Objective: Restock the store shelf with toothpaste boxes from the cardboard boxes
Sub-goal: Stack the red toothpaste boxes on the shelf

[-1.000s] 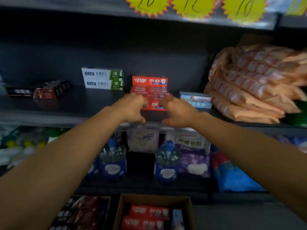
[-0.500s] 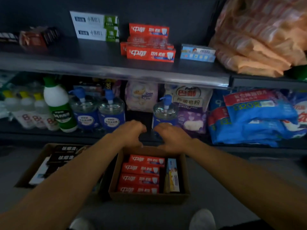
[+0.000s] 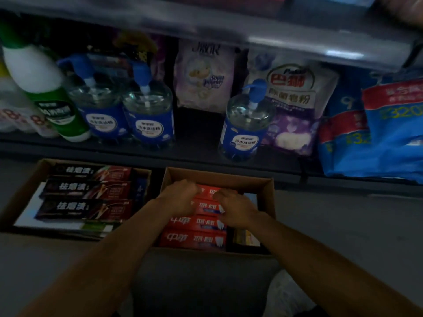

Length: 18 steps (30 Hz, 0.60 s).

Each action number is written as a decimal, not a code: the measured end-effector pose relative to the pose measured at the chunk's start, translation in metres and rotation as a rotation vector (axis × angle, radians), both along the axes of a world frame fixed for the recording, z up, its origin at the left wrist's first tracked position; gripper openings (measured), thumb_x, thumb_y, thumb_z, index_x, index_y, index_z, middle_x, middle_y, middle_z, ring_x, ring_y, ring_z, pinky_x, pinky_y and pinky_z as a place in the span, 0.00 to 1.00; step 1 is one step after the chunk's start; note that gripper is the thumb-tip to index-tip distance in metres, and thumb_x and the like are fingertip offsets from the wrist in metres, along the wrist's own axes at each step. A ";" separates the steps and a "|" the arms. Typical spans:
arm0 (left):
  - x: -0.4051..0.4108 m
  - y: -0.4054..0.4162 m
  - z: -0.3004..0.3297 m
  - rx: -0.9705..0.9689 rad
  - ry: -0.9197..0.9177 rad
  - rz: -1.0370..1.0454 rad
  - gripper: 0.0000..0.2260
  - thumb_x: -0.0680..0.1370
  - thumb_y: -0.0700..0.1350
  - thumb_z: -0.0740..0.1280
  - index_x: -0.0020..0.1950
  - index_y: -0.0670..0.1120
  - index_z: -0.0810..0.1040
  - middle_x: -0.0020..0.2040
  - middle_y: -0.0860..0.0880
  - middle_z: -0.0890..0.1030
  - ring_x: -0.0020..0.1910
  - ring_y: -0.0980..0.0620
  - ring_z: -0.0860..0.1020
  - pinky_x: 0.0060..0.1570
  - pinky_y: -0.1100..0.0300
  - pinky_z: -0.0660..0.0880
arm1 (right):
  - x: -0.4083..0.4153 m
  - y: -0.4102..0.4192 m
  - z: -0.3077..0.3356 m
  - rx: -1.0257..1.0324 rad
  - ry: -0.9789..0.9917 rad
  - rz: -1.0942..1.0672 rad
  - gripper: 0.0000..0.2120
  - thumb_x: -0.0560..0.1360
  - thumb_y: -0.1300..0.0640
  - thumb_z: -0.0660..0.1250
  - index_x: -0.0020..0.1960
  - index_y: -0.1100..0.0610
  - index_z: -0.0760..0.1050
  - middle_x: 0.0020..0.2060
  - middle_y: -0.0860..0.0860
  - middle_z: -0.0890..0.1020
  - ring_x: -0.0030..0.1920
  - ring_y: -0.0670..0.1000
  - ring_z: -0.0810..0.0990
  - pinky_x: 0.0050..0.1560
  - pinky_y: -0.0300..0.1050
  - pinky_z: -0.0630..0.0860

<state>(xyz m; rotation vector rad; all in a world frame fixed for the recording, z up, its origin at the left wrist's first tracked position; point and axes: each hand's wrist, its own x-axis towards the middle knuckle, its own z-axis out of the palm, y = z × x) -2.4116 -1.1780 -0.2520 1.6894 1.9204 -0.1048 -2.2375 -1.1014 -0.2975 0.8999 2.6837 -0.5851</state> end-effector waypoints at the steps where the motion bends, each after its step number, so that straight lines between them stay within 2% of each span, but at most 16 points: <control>1: -0.001 0.001 -0.007 -0.010 -0.016 0.003 0.21 0.73 0.47 0.71 0.66 0.51 0.74 0.64 0.48 0.76 0.61 0.50 0.75 0.63 0.52 0.72 | -0.003 0.001 -0.009 -0.008 -0.007 -0.001 0.30 0.74 0.51 0.68 0.73 0.52 0.61 0.70 0.52 0.67 0.69 0.53 0.68 0.67 0.52 0.68; 4: -0.006 0.005 -0.025 -0.028 -0.042 0.000 0.24 0.73 0.47 0.72 0.68 0.53 0.72 0.66 0.49 0.74 0.63 0.50 0.74 0.64 0.53 0.72 | -0.011 0.005 -0.031 -0.035 -0.033 -0.011 0.30 0.74 0.52 0.69 0.73 0.53 0.62 0.70 0.52 0.68 0.68 0.53 0.68 0.68 0.53 0.68; 10: -0.015 0.014 -0.046 -0.043 -0.072 0.037 0.23 0.71 0.49 0.72 0.65 0.53 0.74 0.63 0.49 0.77 0.60 0.50 0.76 0.60 0.51 0.75 | -0.021 0.013 -0.061 0.011 -0.028 -0.002 0.28 0.73 0.55 0.69 0.71 0.57 0.65 0.68 0.55 0.69 0.67 0.55 0.69 0.66 0.50 0.69; 18: -0.023 0.015 -0.057 -0.057 -0.076 0.051 0.24 0.72 0.49 0.73 0.67 0.52 0.74 0.65 0.49 0.75 0.62 0.50 0.75 0.63 0.52 0.73 | -0.020 0.007 -0.069 0.057 -0.042 0.017 0.29 0.71 0.58 0.71 0.69 0.60 0.65 0.65 0.58 0.69 0.65 0.57 0.69 0.63 0.52 0.70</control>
